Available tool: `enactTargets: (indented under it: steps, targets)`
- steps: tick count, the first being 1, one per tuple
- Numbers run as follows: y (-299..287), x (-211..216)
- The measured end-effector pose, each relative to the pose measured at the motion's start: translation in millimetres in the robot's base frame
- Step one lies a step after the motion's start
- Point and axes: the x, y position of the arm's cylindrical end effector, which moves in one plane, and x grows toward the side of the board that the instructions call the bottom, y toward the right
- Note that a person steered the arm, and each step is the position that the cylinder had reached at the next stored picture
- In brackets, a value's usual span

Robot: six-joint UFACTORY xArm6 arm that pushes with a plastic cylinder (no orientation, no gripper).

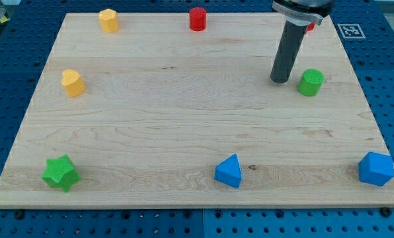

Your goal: Push the green circle to the right center

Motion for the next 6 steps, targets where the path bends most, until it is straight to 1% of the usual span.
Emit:
enactTargets:
  steps: [1, 3, 6]
  targets:
    - [17, 9]
    - [60, 10]
    - [66, 25]
